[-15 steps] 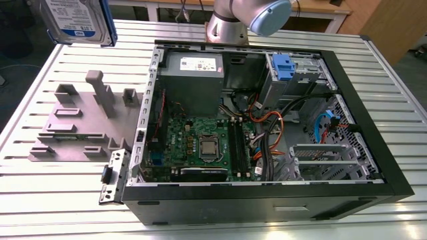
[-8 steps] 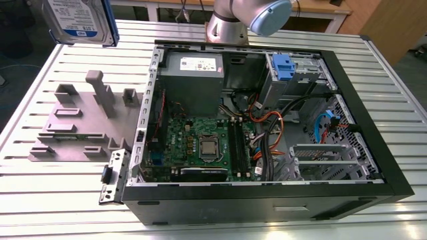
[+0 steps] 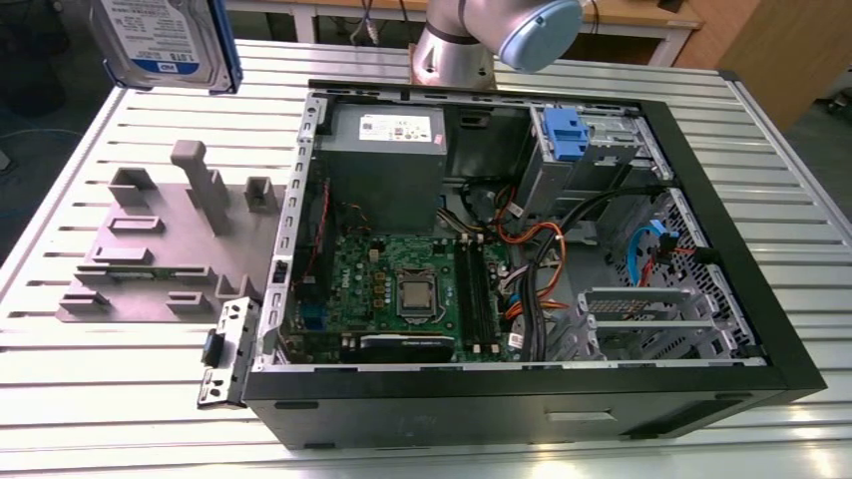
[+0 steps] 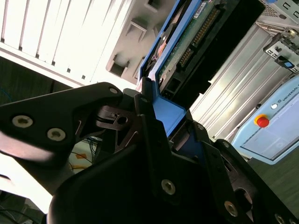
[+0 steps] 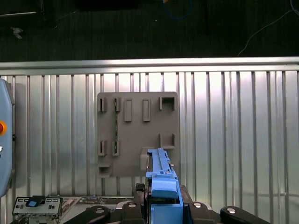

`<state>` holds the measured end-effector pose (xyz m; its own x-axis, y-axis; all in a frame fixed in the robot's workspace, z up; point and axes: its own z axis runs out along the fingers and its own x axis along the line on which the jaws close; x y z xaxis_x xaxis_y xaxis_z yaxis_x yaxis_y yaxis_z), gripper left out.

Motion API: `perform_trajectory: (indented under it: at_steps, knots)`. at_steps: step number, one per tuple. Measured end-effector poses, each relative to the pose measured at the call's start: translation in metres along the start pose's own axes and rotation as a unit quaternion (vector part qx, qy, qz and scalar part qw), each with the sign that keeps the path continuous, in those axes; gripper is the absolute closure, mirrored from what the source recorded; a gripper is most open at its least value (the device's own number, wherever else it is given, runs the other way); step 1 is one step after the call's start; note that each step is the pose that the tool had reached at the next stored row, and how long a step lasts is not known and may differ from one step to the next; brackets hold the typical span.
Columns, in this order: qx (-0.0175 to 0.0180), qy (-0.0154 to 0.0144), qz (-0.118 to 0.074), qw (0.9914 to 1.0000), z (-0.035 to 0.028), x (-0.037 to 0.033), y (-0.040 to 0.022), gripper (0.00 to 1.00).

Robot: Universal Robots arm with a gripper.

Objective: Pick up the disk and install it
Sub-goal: 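Pick up the disk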

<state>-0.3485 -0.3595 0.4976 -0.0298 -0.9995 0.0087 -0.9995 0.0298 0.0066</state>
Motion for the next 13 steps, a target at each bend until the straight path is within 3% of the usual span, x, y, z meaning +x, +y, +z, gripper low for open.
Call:
perform_trajectory:
  at_steps: [13]
  knots:
    - [0.0000, 0.0000, 0.000, 1.00000, 0.0004, 0.0003, -0.0044, 0.64]
